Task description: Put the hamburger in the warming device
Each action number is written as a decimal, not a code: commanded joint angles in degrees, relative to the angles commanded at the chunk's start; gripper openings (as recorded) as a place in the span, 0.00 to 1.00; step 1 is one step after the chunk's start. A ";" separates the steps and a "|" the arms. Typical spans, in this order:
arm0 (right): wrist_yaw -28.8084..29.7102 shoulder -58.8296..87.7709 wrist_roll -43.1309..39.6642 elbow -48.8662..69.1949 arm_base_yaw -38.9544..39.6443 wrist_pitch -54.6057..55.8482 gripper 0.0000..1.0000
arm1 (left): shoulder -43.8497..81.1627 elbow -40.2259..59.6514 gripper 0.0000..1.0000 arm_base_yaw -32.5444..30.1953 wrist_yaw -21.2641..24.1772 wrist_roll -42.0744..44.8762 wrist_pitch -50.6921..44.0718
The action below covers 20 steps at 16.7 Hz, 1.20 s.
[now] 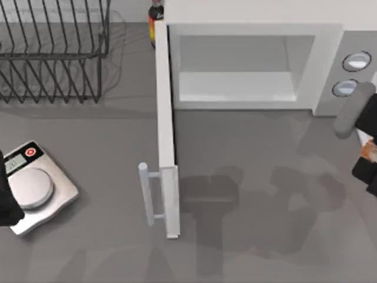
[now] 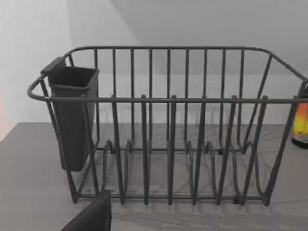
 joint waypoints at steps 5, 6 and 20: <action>8.64 14.87 19.27 2.96 8.57 27.74 0.00 | 0.00 0.00 1.00 0.00 0.00 0.00 0.00; 10.40 17.72 23.33 3.42 10.33 33.66 0.00 | 0.00 0.00 1.00 0.00 0.00 0.00 0.00; 26.36 36.47 57.61 7.46 23.81 77.81 0.00 | 0.00 0.00 1.00 0.00 0.00 0.00 0.00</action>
